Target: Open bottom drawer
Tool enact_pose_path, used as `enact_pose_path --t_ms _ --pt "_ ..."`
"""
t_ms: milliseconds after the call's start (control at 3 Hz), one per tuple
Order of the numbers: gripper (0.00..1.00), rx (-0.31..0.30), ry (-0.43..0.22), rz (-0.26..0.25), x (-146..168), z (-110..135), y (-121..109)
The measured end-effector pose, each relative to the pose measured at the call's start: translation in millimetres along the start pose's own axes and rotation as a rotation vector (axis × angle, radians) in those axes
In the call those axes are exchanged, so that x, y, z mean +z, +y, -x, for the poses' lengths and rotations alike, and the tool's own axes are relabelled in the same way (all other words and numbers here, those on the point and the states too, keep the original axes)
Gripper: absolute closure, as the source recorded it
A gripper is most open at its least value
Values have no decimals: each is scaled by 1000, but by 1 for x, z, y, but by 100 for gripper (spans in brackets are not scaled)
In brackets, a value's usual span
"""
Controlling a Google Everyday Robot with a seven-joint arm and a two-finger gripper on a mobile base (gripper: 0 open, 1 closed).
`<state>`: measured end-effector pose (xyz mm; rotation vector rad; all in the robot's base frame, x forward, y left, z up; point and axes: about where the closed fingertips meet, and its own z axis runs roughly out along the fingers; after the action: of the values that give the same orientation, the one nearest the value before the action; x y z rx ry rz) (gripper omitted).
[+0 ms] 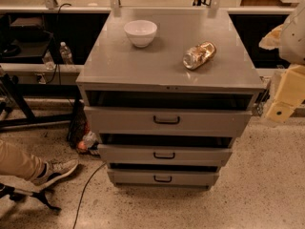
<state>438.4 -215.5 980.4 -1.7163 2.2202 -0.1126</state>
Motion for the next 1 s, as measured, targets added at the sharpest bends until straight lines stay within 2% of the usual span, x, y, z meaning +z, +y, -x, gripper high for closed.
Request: enact_pose_path --t_ms 333,667,1000 --pt "0 0 -2 -2 0 0 0" --pt "0 -21 -32 -6 11 -10 4" --pt "0 -35 -70 14 35 -30 14"
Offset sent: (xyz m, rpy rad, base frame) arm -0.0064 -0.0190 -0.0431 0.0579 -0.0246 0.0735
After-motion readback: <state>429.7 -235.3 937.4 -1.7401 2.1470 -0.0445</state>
